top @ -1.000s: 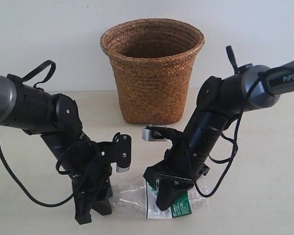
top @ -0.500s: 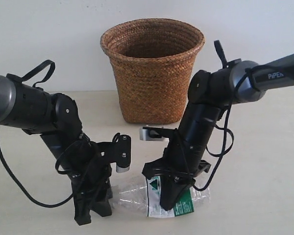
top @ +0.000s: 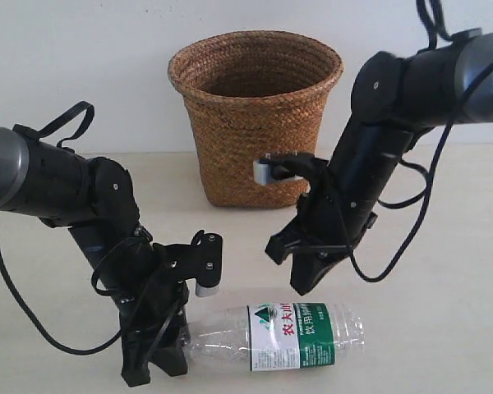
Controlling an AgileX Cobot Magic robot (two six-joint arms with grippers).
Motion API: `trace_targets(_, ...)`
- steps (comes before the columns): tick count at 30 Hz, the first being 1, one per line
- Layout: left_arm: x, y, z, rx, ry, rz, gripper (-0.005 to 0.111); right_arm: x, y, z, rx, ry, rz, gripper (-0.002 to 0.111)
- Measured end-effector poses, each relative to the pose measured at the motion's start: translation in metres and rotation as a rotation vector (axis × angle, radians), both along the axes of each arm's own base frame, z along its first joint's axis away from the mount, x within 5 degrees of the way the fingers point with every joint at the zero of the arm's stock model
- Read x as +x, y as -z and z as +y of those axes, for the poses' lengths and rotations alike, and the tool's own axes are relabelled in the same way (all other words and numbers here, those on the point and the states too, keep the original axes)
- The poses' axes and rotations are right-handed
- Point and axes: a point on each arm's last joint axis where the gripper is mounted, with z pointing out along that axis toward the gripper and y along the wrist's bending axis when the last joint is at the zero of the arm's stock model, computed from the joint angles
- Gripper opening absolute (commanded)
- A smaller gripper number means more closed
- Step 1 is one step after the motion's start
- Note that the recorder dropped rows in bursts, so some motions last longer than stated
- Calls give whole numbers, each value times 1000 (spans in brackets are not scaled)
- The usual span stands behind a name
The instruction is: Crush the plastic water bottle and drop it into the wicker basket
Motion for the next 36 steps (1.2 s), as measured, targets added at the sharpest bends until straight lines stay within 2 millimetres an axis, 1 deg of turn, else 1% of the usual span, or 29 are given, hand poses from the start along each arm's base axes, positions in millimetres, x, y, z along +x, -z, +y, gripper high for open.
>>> trace_targets(3, 0, 0, 0, 0, 2, -1, 4, 1, 19, 0, -26, -1, 12, 0)
trace_targets(4, 0, 0, 0, 0, 2, 1, 4, 3, 28, 1, -33, -3, 20, 0)
trace_targets(5, -1, 0, 0, 2, 9, 5, 4, 4, 31, 1, -30, 2, 23, 0)
trace_targets(7, -2, 0, 1, 8, 19, 15, 4, 6, 44, 3, -33, 6, 51, 0)
trace_targets(9, -3, 0, 1, 10, 34, 16, 4, 8, 69, 4, -59, -5, 87, 0)
trace_targets(10, -3, 0, 0, 11, 40, 20, 4, 7, 72, 4, -58, -24, 92, 0)
trace_targets(11, -3, 0, 0, 10, 36, 21, 4, 8, 70, 4, -58, -33, 81, 0)
trace_targets(12, -3, 0, 0, 8, 24, 25, 4, 10, 60, 4, -48, -41, 49, 0)
trace_targets(13, -3, 0, 0, 8, 14, 26, 4, 10, 43, 4, -28, -44, 8, 0)
trace_targets(15, -3, 0, 0, 8, 3, 23, 4, 7, 4, 3, 17, -44, -82, 0)
trace_targets(17, -2, 0, -1, 7, -21, 18, 4, -1, -32, 1, 70, -38, -140, 0)
trace_targets(18, -2, 0, -1, 6, -32, 19, 4, -6, -38, 0, 84, -33, -144, 0)
trace_targets(19, -1, 0, -1, 7, -39, 19, 4, -12, -39, 0, 88, -35, -137, 0)
trace_targets(20, -1, 0, -1, 7, -44, 19, 4, -16, -34, 0, 84, -38, -117, 0)
trace_targets(21, -1, 0, -1, 6, -54, 14, 4, -20, -25, -2, 73, -25, -94, 0)
trace_targets(26, 1, 0, -2, 4, -77, 2, 4, -24, 9, -4, 41, 13, -26, 0)
trace_targets(29, 1, 0, -2, 4, -79, 1, 4, -22, 20, -1, 44, 34, -16, 0)
trace_targets(33, 2, 0, -1, 8, -76, -1, 4, -20, 29, 3, 52, 45, -4, 0)
trace_targets(35, 2, 0, -1, 9, -77, -1, 4, -18, 39, 4, 46, 49, 12, 0)
trace_targets(36, 2, 0, -1, 9, -79, -1, 4, -16, 48, 6, 45, 58, 28, 0)
